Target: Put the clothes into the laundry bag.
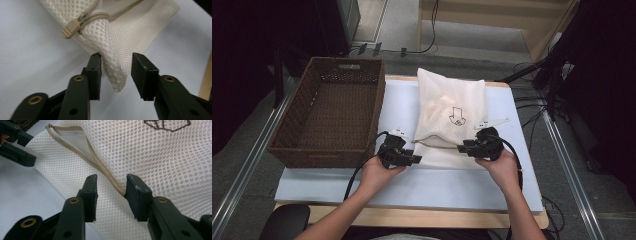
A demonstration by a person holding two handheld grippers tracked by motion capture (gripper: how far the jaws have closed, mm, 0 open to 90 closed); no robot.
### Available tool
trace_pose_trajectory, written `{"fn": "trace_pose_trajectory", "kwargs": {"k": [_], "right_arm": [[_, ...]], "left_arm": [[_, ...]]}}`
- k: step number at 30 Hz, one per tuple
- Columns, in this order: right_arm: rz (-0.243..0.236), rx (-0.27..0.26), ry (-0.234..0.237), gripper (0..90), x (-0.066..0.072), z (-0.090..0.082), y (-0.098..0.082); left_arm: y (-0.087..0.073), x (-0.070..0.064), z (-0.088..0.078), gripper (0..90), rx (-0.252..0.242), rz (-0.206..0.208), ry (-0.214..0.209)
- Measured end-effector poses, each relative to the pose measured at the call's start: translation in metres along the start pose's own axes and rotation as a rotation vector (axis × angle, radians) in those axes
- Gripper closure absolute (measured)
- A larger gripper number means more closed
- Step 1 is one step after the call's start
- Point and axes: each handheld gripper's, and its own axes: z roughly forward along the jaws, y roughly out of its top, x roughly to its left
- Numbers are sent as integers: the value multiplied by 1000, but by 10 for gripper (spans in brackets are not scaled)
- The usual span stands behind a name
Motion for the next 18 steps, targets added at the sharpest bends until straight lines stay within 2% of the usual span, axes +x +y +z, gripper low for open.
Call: {"fn": "trace_pose_trajectory", "kwargs": {"k": [2, 6, 9, 15, 18], "right_arm": [[15, -2, -2, 592, -2, -2, 1], [15, -23, -6, 549, -5, -8, 2], [11, -40, -7, 518, -7, -11, 3], [-2, -54, -11, 504, -9, -14, 3], [-1, -60, -14, 500, -10, -15, 3]], "left_arm": [[2, -3, -2, 540, 3, 18, 5], [7, -8, -6, 452, 1, 28, 3], [10, -14, -11, 428, -21, 43, 0], [15, -21, -24, 396, -34, 71, -1], [15, -24, -28, 389, -37, 80, -16]]}}
